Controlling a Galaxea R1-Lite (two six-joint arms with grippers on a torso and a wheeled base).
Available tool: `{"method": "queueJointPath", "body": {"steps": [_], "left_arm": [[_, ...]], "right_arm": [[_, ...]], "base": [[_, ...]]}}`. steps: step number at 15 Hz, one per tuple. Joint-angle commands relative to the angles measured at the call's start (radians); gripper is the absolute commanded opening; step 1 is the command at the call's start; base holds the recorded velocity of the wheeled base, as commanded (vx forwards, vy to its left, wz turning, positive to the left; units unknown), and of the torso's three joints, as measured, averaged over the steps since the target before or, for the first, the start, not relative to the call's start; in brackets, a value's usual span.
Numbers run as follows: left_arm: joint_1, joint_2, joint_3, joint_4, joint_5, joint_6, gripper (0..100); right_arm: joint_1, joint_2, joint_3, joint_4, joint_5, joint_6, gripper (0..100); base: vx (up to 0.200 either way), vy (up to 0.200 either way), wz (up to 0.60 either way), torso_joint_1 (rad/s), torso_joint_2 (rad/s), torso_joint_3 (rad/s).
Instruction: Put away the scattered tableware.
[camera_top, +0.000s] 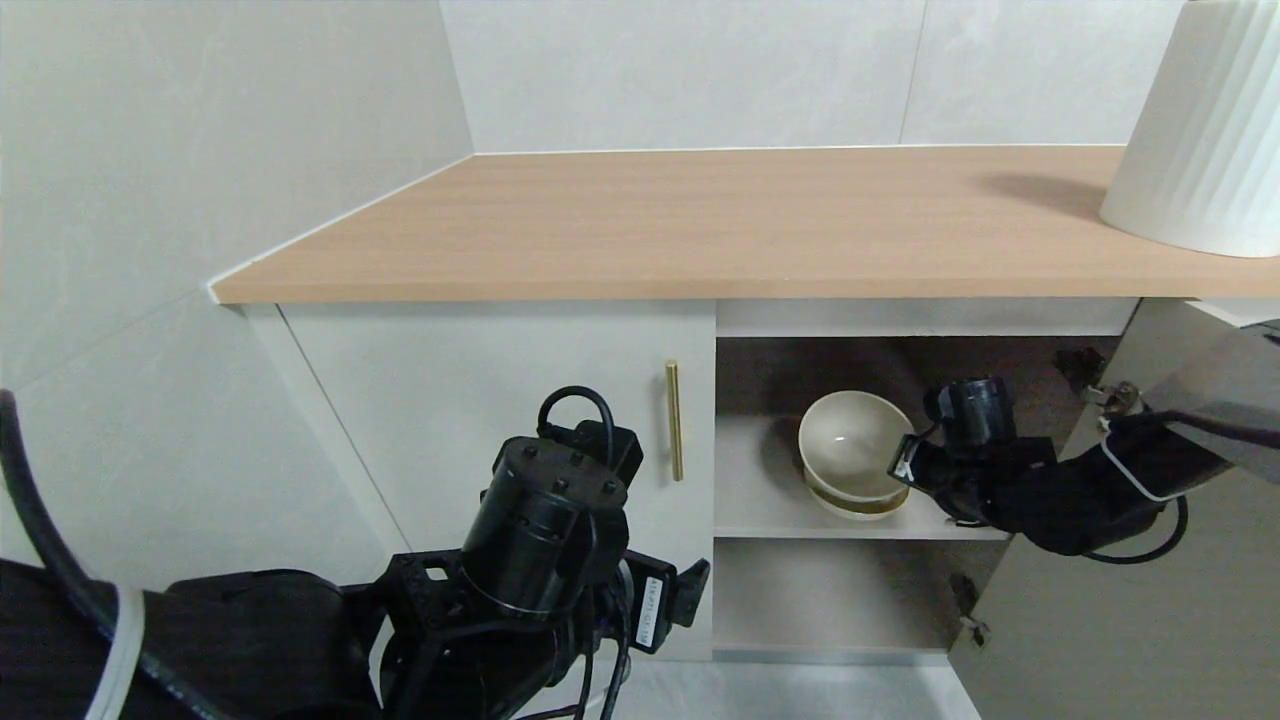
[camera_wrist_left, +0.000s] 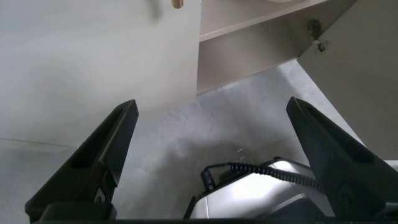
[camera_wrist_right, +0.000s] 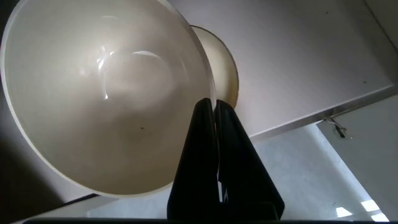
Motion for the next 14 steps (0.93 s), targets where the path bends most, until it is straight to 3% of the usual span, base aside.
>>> {"method": "queueJointPath", "body": {"steps": [1, 14], "left_arm": [[0.002, 0.003, 0.000, 0.000, 0.000, 0.000, 100], [0.005, 0.003, 0.001, 0.000, 0.000, 0.000, 100]], "right_arm": [[-0.009, 0.031, -0.011, 0.000, -0.001, -0.001, 0], [-0.019, 0.063, -0.027, 0.000, -0.004, -0.001, 0]], "base": [[0.000, 0.000, 0.00, 0.000, 0.00, 0.000], [0.000, 0.000, 0.00, 0.000, 0.00, 0.000]]}}
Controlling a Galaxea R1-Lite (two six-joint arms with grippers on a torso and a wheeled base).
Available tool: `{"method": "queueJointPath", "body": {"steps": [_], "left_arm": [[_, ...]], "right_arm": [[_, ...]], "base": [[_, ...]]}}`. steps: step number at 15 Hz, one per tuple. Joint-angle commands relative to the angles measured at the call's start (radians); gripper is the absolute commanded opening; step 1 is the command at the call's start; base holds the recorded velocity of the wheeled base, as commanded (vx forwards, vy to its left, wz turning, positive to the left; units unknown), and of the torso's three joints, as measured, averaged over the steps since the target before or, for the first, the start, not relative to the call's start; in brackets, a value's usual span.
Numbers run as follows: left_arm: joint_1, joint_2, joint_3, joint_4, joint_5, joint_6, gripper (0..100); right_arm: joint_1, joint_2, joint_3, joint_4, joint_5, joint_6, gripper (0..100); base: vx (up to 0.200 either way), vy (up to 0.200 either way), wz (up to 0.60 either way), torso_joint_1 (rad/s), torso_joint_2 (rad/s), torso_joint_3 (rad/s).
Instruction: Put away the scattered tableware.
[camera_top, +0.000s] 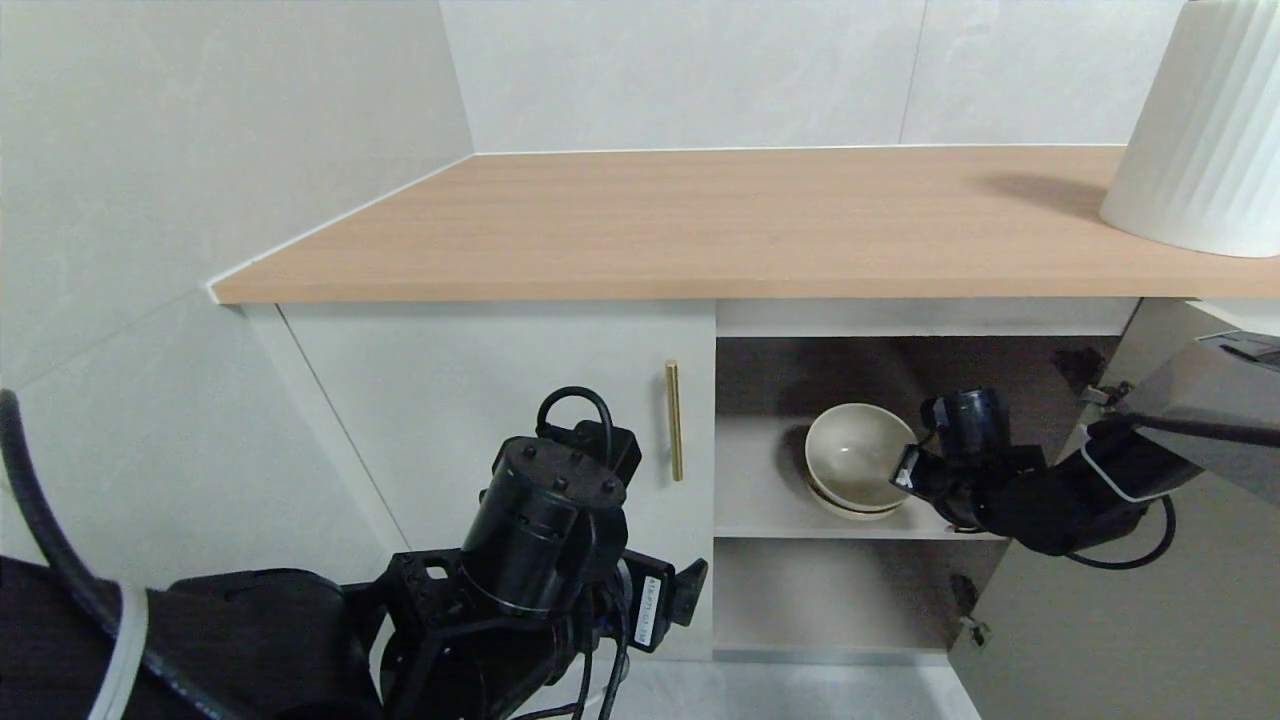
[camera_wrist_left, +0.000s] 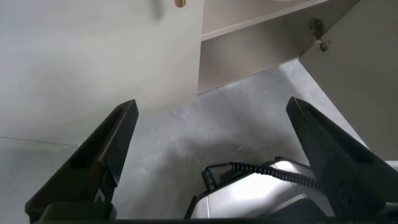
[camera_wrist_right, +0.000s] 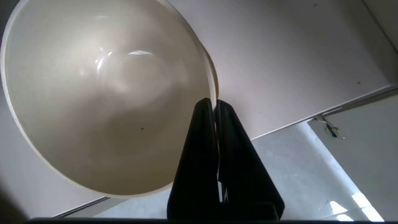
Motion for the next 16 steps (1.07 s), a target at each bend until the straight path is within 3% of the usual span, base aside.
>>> {"method": "queueJointPath", "body": {"steps": [1, 5, 6, 12, 16], "left_arm": [[0.001, 0.000, 0.000, 0.000, 0.000, 0.000, 100], [0.001, -0.001, 0.000, 0.000, 0.000, 0.000, 100], [0.001, 0.000, 0.000, 0.000, 0.000, 0.000, 100], [0.012, -0.001, 0.000, 0.000, 0.000, 0.000, 100], [0.033, -0.021, -0.002, -0.002, 0.000, 0.000, 100]], "right_arm": [[0.000, 0.001, 0.000, 0.000, 0.000, 0.000, 0], [0.000, 0.000, 0.001, 0.003, 0.000, 0.000, 0], [0.002, -0.002, 0.001, 0.005, 0.002, 0.000, 100], [0.009, -0.034, 0.023, 0.011, 0.012, -0.001, 100], [0.057, -0.126, 0.098, 0.023, 0.101, -0.020, 100]], "base": [[0.000, 0.000, 0.00, 0.000, 0.00, 0.000], [0.000, 0.000, 0.00, 0.000, 0.00, 0.000], [0.000, 0.000, 0.00, 0.000, 0.00, 0.000], [0.000, 0.000, 0.00, 0.000, 0.00, 0.000], [0.000, 0.000, 0.00, 0.000, 0.00, 0.000]]}}
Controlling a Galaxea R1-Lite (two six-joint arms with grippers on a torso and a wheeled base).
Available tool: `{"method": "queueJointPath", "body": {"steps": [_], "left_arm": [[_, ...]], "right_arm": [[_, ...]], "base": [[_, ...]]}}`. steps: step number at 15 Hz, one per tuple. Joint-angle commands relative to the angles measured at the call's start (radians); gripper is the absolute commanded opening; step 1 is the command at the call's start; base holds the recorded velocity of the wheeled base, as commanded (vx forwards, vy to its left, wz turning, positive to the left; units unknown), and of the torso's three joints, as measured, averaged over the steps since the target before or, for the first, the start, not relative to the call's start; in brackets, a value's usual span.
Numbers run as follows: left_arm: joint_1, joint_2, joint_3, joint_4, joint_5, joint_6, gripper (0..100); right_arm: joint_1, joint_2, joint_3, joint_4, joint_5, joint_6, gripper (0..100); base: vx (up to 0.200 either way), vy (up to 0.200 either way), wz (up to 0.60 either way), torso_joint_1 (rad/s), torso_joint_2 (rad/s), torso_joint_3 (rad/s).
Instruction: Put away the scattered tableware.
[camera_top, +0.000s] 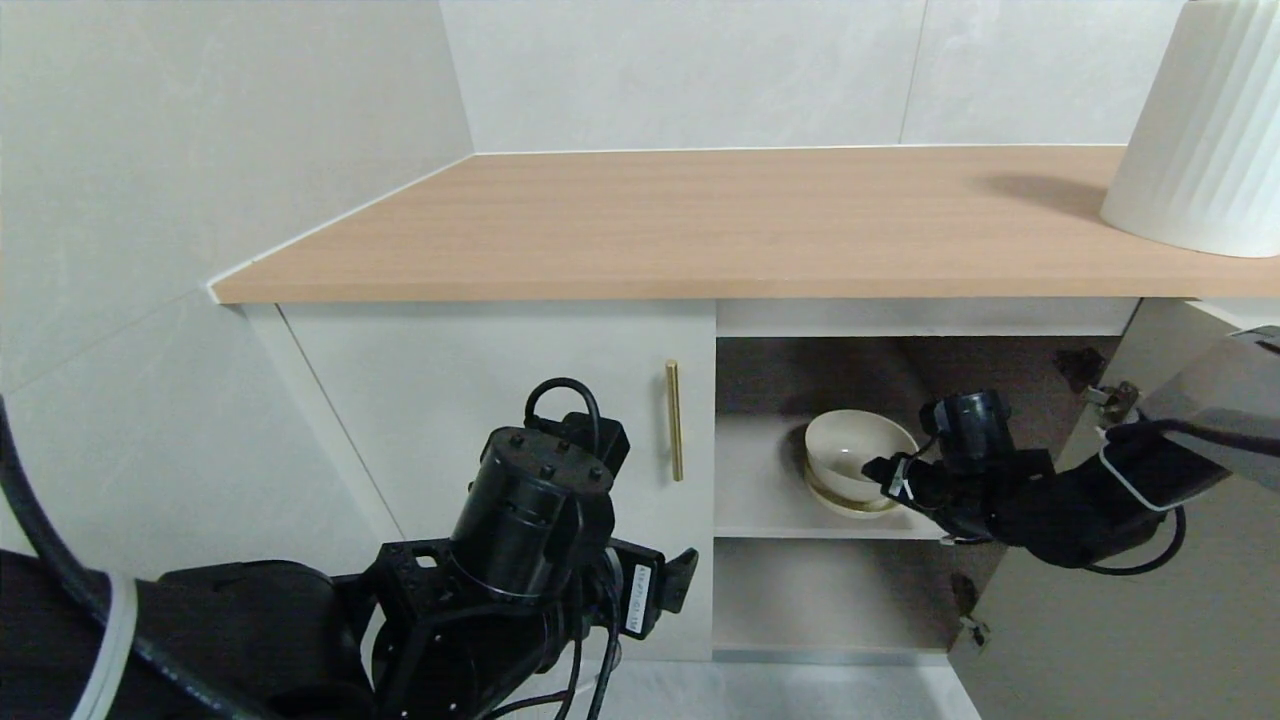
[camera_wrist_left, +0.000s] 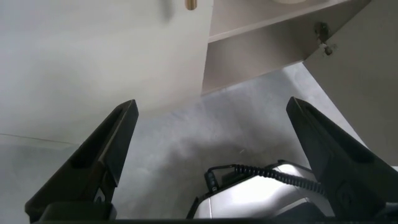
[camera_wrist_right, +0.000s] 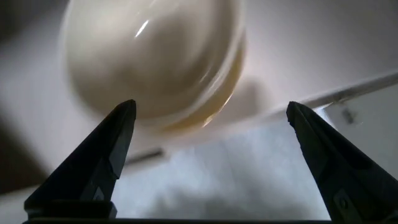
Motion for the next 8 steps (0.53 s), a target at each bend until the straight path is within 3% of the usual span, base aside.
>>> {"method": "queueJointPath", "body": {"steps": [1, 3, 7, 8], "left_arm": [[0.012, -0.021, 0.001, -0.001, 0.002, 0.001, 100], [0.040, -0.101, 0.016, -0.001, 0.031, 0.004, 100], [0.149, -0.198, 0.115, -0.004, 0.002, 0.013, 100], [0.170, -0.219, 0.133, -0.002, 0.000, 0.028, 100]], "right_arm": [[0.019, -0.074, 0.033, 0.020, 0.012, -0.016, 100], [0.039, -0.221, 0.079, 0.148, 0.057, -0.027, 100], [0.073, -0.578, 0.208, 0.385, 0.164, -0.184, 100], [0.088, -0.649, 0.204, 0.468, 0.166, -0.210, 100]], "base": [[0.000, 0.000, 0.00, 0.000, 0.00, 0.000], [0.000, 0.000, 0.00, 0.000, 0.00, 0.000], [0.000, 0.000, 0.00, 0.000, 0.00, 0.000], [0.000, 0.000, 0.00, 0.000, 0.00, 0.000]]}}
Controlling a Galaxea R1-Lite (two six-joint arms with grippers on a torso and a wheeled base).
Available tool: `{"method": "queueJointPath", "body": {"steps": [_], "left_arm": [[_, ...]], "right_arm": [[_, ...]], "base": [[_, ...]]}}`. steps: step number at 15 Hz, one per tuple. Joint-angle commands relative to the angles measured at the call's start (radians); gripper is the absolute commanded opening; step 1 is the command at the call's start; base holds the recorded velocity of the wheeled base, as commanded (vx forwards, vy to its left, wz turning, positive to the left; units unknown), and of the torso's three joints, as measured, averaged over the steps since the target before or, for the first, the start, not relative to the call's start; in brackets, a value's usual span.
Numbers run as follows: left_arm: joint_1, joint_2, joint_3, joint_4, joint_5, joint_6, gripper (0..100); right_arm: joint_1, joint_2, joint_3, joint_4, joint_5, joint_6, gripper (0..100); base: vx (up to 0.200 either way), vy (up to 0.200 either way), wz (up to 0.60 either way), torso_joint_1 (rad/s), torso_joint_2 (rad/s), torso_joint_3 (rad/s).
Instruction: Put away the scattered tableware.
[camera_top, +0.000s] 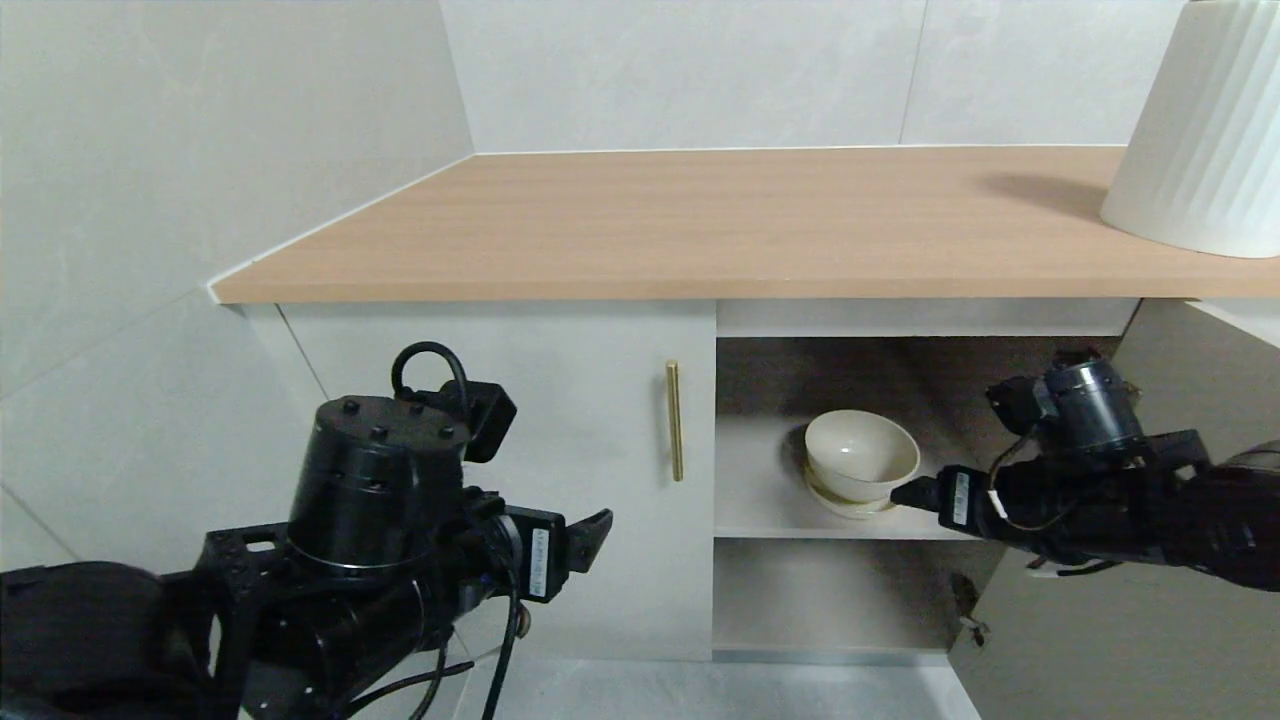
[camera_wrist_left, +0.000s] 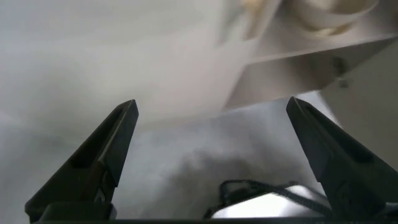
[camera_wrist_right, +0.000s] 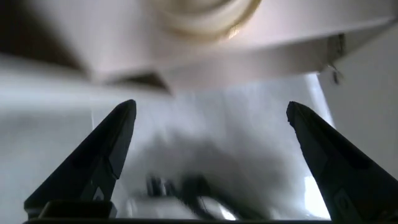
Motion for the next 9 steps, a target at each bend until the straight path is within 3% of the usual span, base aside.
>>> {"method": "queueJointPath", "body": {"steps": [1, 3, 6, 9], "left_arm": [[0.085, -0.065, 0.043, -0.002, 0.000, 0.034, 100], [0.183, -0.069, 0.083, -0.021, 0.000, 0.049, 100], [0.186, -0.075, 0.158, -0.088, 0.003, 0.061, 100], [0.157, -0.085, 0.166, -0.093, 0.004, 0.073, 100]], "right_arm": [[0.045, -0.285, 0.048, 0.203, 0.029, -0.074, 100], [0.080, -0.390, 0.081, 0.322, 0.031, -0.069, 100], [0.174, -0.483, 0.137, 0.346, 0.008, -0.079, 100], [0.220, -0.489, 0.140, 0.400, -0.011, -0.103, 100]], "base": [[0.000, 0.000, 0.00, 0.000, 0.00, 0.000], [0.000, 0.000, 0.00, 0.000, 0.00, 0.000], [0.000, 0.000, 0.00, 0.000, 0.00, 0.000], [-0.200, 0.000, 0.00, 0.004, 0.00, 0.002]]}}
